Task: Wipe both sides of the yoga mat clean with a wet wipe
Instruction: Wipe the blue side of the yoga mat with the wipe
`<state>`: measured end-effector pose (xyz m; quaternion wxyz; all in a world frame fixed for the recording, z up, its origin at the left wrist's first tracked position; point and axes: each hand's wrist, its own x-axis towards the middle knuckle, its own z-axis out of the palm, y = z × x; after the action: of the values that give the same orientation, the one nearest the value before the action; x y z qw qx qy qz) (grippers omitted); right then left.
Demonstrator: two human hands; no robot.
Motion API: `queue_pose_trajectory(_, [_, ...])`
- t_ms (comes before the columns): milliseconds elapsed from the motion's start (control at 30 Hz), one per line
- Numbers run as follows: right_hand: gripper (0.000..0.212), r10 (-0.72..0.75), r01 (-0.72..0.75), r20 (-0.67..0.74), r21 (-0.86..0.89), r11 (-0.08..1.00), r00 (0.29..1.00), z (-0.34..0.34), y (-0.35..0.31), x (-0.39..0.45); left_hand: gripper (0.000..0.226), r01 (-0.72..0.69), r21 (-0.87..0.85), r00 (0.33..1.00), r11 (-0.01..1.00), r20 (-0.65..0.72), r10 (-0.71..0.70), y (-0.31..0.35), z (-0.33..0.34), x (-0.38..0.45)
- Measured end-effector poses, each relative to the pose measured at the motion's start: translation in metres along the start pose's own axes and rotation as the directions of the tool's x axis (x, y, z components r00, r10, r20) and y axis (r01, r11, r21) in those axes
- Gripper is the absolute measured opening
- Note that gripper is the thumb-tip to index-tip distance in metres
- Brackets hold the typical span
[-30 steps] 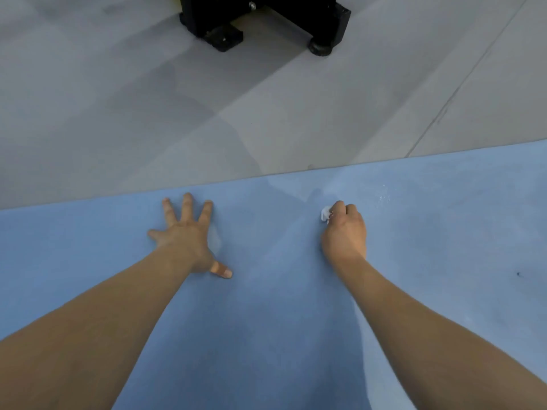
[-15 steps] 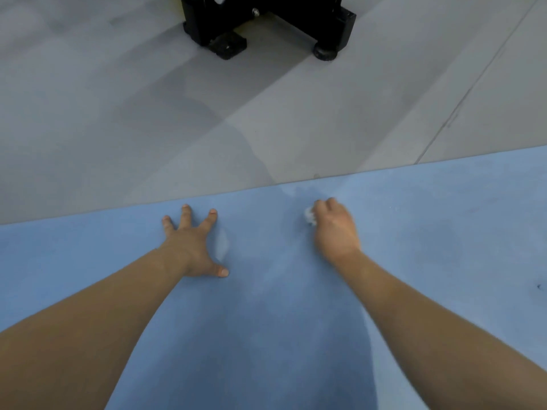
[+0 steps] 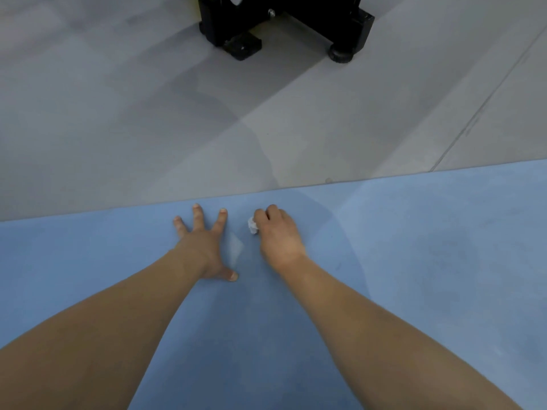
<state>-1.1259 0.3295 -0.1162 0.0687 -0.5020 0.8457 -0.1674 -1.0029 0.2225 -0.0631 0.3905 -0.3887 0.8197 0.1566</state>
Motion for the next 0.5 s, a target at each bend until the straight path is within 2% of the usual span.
queue_pose_trajectory(67, [0.023,0.027,-0.027,-0.04,-0.017,0.999,0.999,-0.011,0.041,0.0,0.147,-0.007,-0.003,1.0,1.0,0.0,0.007,-0.001,0.002,0.004])
queue_pose_trajectory(200, [0.023,0.268,-0.277,-0.074,-0.141,0.951,0.96,-0.046,0.126,-0.001,0.151,-0.018,-0.023,1.0,1.0,-0.002,0.018,-0.004,0.006,0.012])
queue_pose_trajectory(300, [0.024,0.405,-0.42,-0.148,-0.085,0.904,0.902,-0.043,0.123,0.005,0.151,-0.025,-0.052,1.0,0.998,0.003,0.025,-0.004,0.007,0.014])
queue_pose_trajectory(367, [0.024,0.357,-0.362,-0.181,0.01,0.932,0.916,-0.024,0.087,0.014,0.151,-0.031,-0.056,1.0,0.998,-0.001,0.031,-0.004,0.007,0.014])
queue_pose_trajectory(500, [0.028,0.09,-0.08,-0.145,0.079,0.994,0.985,0.014,0.001,0.04,0.151,-0.041,-0.089,0.999,0.995,-0.01,0.04,-0.005,0.009,0.015])
